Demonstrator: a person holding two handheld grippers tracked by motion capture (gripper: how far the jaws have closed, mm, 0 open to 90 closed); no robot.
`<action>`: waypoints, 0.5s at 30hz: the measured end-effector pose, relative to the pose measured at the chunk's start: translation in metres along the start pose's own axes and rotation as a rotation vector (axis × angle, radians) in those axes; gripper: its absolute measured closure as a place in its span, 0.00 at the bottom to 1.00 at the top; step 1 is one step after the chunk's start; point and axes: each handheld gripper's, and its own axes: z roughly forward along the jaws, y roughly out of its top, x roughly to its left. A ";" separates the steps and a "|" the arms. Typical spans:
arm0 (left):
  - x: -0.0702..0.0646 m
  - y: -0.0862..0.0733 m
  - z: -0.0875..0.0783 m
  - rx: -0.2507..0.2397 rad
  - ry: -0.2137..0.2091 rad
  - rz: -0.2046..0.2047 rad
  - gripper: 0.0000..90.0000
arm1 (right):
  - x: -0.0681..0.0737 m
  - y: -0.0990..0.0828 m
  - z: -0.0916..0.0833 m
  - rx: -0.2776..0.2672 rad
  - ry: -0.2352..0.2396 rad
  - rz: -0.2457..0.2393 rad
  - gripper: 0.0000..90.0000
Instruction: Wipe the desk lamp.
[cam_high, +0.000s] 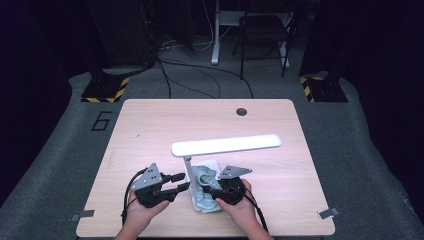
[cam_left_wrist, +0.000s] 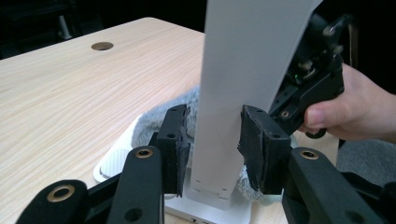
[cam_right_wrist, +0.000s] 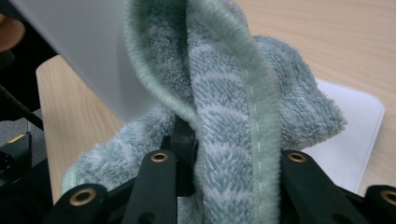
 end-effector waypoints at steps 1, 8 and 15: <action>0.000 0.000 0.000 0.000 0.006 -0.008 0.68 | -0.001 -0.002 0.002 0.008 -0.005 0.020 0.77; 0.000 -0.001 0.003 0.008 0.026 -0.017 0.70 | -0.007 -0.016 0.013 0.037 -0.024 0.048 0.75; 0.000 -0.003 0.004 0.021 0.027 -0.027 0.71 | -0.008 -0.021 0.015 0.012 -0.033 0.036 0.75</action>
